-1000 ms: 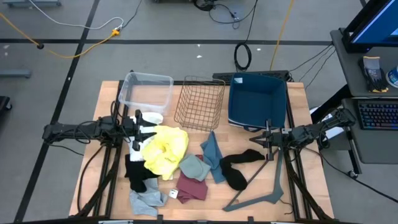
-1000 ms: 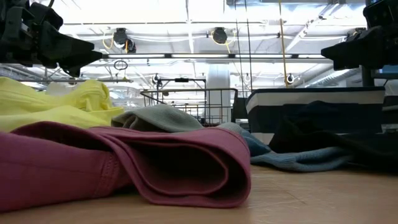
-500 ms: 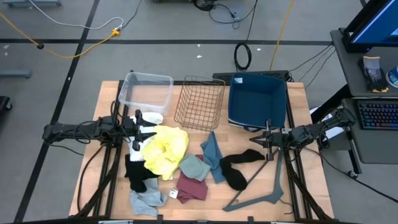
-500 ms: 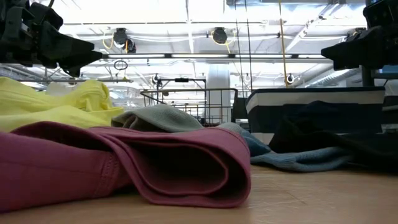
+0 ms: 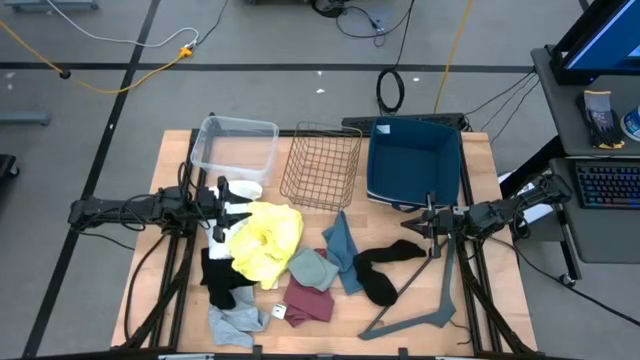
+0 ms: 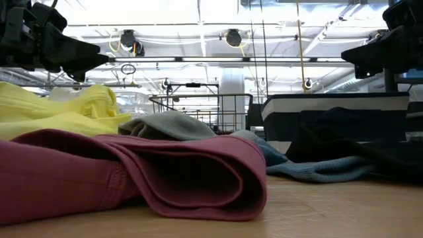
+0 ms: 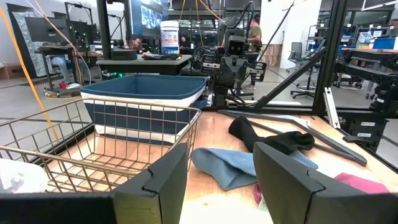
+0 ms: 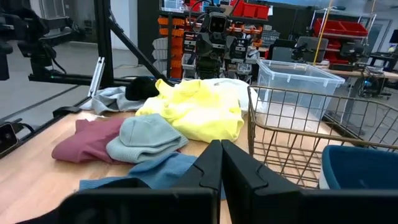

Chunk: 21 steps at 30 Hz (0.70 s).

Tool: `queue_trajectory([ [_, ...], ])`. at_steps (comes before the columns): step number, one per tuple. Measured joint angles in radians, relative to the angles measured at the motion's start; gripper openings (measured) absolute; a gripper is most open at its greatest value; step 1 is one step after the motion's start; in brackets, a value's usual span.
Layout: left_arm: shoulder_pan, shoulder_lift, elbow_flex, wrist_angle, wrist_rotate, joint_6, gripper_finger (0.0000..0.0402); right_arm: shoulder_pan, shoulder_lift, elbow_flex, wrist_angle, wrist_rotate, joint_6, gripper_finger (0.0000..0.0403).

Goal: Pick & Place Cloths
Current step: Put the black sock into the transparent bin

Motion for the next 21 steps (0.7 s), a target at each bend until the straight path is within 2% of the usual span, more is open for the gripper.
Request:
queue_trajectory([
  [12, 0.0, 0.0, 0.0, 0.0, -0.017, 0.027, 0.0186, 0.0, 0.0, 0.0, 0.0, -0.009, 0.249, 0.0],
  [18, 0.0, 0.0, 0.0, 0.003, -0.017, 0.025, 0.0186, 0.0, 0.001, 0.0, 0.006, -0.157, 0.279, 0.0001],
  [21, 0.0, 0.0, 0.0, 0.011, -0.017, -0.005, 0.0186, 0.0, 0.007, 0.0, 0.02, -0.16, 0.294, 0.0003],
])
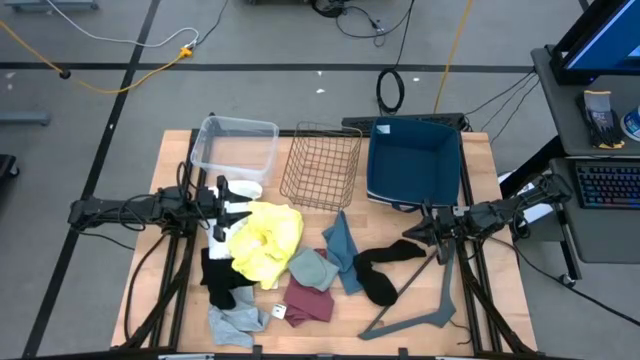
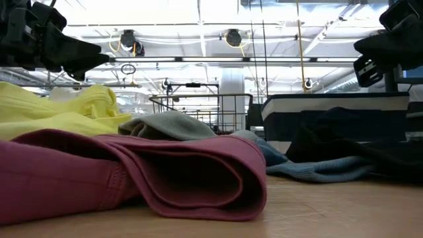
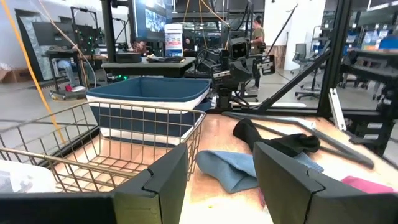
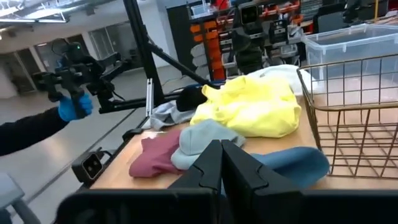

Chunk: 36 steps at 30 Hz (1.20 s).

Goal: Pick & Place Cloths
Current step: Put the black sock into the transparent bin

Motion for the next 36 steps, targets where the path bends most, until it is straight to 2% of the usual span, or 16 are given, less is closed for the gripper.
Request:
queue_trajectory([
  [4, 0.0, 0.0, 0.0, 0.019, 0.001, -0.083, 0.0186, 0.0, 0.034, 0.0, 0.066, -0.01, -0.042, 0.0004],
  [10, 0.0, 0.0, 0.0, 0.055, 0.026, -0.295, 0.0186, 0.0, 0.138, 0.0, 0.252, -0.049, -0.167, 0.0004],
  [16, 0.0, 0.0, 0.0, 0.086, 0.194, -0.374, 0.0186, 0.0, 0.289, 0.017, 0.363, -0.048, -0.229, 0.0005],
  [22, 0.0, 0.0, 0.0, 0.158, 0.28, -0.385, 0.0186, 0.0, 0.495, 0.132, 0.368, -0.049, -0.267, 0.0005],
  [27, 0.0, 0.0, 0.0, 0.18, 0.298, -0.379, 0.0186, 0.0, 0.711, 0.273, 0.33, -0.073, -0.344, 0.0005],
  [30, 0.0, 0.0, 0.0, 0.172, 0.311, -0.377, 0.0186, 0.006, 0.841, 0.381, 0.248, -0.074, -0.367, 0.0013],
  [36, 0.0, 0.0, 0.0, 0.111, 0.325, -0.365, 0.0186, 0.006, 1.08, 0.576, 0.009, -0.069, -0.36, 0.0073],
])
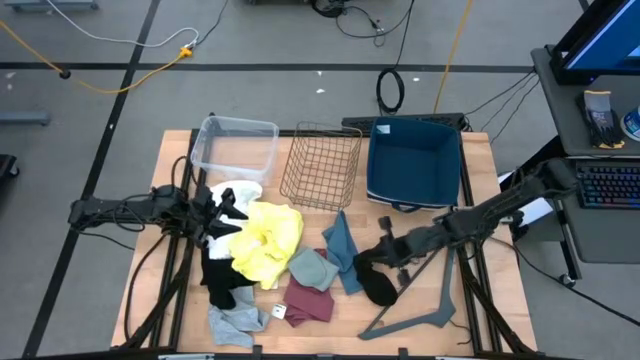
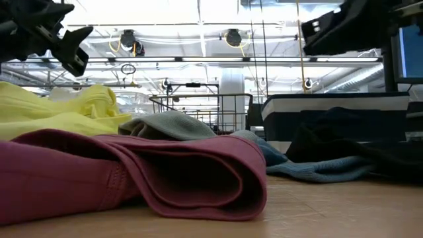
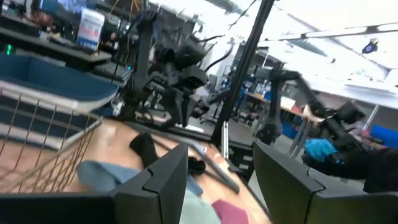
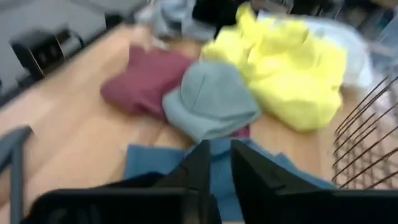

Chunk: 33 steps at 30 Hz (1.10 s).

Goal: Pick & Place Cloths
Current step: Put the black sock into the transparent bin

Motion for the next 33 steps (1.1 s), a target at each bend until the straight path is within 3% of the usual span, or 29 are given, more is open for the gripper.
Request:
queue_trajectory([
  [8, 0.0, 0.0, 0.0, -0.091, 0.0, -0.018, 0.0186, 0.0, 0.177, 0.068, -0.194, 0.053, 0.167, 0.0162],
  [17, 0.0, 0.0, 0.0, -0.094, -0.001, -0.004, 0.0186, 0.019, 0.203, 0.068, -0.283, 0.05, 0.3, 0.0223],
  [24, 0.0, 0.0, 0.0, -0.087, -0.011, 0.005, 0.0186, 0.032, 0.218, 0.068, -0.309, 0.132, 0.299, 0.0235],
  [33, 0.0, 0.0, 0.0, -0.085, -0.011, -0.003, 0.0186, -0.003, 0.33, 0.068, -0.284, 0.127, 0.275, 0.0223],
])
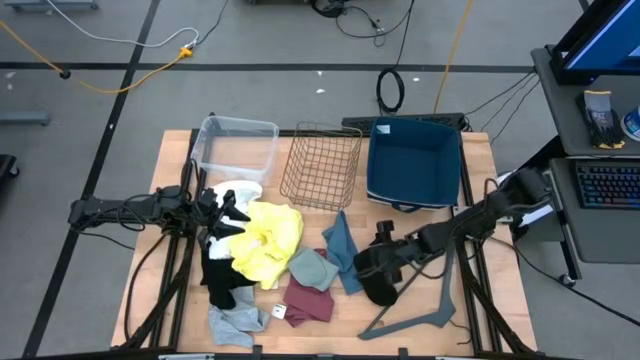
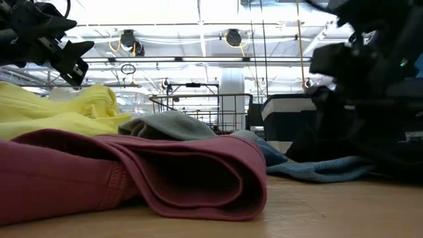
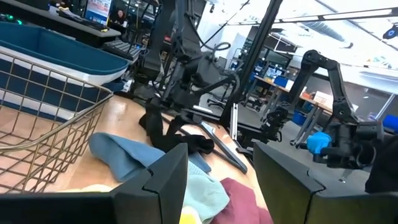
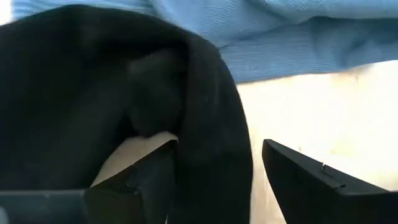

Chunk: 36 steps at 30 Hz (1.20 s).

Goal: Pick & Place Cloths
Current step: Put the black sock into the transparent bin

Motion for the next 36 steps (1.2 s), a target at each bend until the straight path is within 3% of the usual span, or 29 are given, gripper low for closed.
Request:
queue_trajectory([
  [6, 0.0, 0.0, 0.0, 0.001, 0.0, 0.0, 0.0186, -0.012, 0.055, 0.003, 0.021, -0.006, 0.018, 0.0182],
  [16, 0.0, 0.0, 0.0, 0.085, 0.0, 0.02, 0.0186, 0.002, 0.009, -0.003, 0.027, 0.006, 0.035, 0.0012],
  [26, 0.0, 0.013, 0.0, 0.219, -0.085, 0.129, 0.0186, 0.002, -0.137, -0.002, 0.305, 0.007, -0.114, 0.0005],
  [36, -0.024, 0.177, 0.0, 0.43, -0.114, 0.171, 0.0186, -0.008, -0.237, -0.001, 0.717, 0.002, -0.436, 0.0002],
])
